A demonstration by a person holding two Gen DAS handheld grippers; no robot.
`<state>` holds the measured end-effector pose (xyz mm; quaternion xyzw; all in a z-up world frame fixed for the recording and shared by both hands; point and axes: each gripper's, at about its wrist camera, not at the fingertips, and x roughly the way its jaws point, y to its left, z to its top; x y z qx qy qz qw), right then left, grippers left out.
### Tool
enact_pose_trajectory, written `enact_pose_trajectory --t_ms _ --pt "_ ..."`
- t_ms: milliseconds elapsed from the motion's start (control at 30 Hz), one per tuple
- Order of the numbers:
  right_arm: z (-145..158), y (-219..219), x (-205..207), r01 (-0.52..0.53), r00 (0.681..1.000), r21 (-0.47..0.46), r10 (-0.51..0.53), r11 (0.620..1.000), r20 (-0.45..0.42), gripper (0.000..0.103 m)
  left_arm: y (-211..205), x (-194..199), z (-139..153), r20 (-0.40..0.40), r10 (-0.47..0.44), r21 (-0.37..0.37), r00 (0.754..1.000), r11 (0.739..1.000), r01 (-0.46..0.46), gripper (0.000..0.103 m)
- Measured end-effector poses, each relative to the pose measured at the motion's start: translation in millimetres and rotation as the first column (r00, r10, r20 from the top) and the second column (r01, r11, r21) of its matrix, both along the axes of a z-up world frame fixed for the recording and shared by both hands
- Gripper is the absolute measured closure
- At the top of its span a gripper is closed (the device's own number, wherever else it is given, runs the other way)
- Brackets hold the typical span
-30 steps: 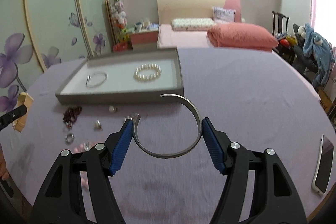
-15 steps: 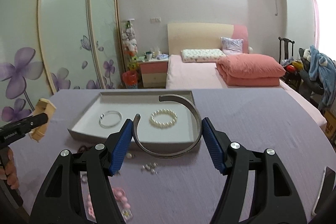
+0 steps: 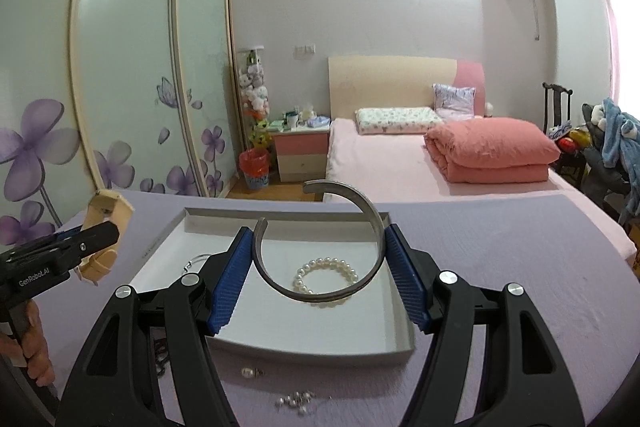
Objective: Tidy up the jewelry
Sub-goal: 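Place the silver cuff and yellow watch into the grey tray, opening both tools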
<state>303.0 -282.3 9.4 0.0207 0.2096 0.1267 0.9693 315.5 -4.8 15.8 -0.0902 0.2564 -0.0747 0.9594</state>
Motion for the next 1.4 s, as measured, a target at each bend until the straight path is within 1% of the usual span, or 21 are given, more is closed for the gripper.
enact_pose_trajectory --t_ms 300,433,500,533,800,867,900,967,1000,1200,1400 --pt "-37.4 14.1 42.0 -0.015 0.991 -0.027 0.011 1.000 -0.136 0.036 -4.4 54.7 -25.8 -0.058 -0.015 -0.001 0.998 1.000 0.015 0.063" --pt "-50.3 17.3 51.8 -0.018 0.981 -0.035 0.011 0.999 -0.192 0.036 -4.4 69.3 -38.1 -0.087 -0.015 0.000 0.996 1.000 0.015 0.063" --pt "-52.8 19.7 55.7 -0.024 0.977 -0.033 0.017 0.999 -0.210 0.031 -4.2 75.8 -44.6 -0.104 -0.016 -0.004 0.994 1.000 0.016 0.063" --pt "-53.3 19.2 56.8 -0.026 0.977 -0.029 0.019 0.999 -0.211 0.026 -4.1 79.4 -46.2 -0.110 -0.017 -0.004 0.994 1.000 0.016 0.063" --pt "-47.2 7.5 51.4 -0.013 0.981 0.028 0.018 1.000 -0.193 0.025 -7.7 89.4 -62.2 -0.141 -0.025 0.002 0.990 1.000 0.025 0.062" --pt "-45.3 6.6 52.4 -0.013 0.982 0.033 0.019 0.999 -0.190 0.025 -7.5 93.6 -64.8 -0.146 -0.015 0.003 0.989 1.000 0.016 0.057" --pt "-44.5 6.1 52.8 -0.013 0.982 0.035 0.020 0.999 -0.188 0.025 -6.8 95.2 -65.7 -0.146 -0.009 -0.001 0.989 1.000 0.008 0.056" --pt "-43.3 3.5 55.0 -0.015 0.982 0.040 0.023 0.999 -0.185 0.025 -5.1 96.3 -65.4 -0.138 0.000 -0.004 0.990 1.000 0.000 0.049" --pt "-42.9 3.4 56.2 -0.015 0.983 0.041 0.022 0.999 -0.184 0.025 -4.4 96.0 -64.7 -0.133 0.004 -0.003 0.991 1.000 -0.005 0.047" --pt "-43.0 0.1 57.5 -0.019 0.983 0.042 0.026 0.999 -0.179 0.025 0.7 91.3 -58.5 -0.118 0.022 -0.010 0.993 1.000 -0.023 0.047" --pt "-41.2 3.0 55.5 -0.025 0.985 0.033 0.030 0.999 -0.168 0.025 5.2 87.7 -52.3 -0.109 0.036 0.004 0.993 0.999 -0.035 0.047"
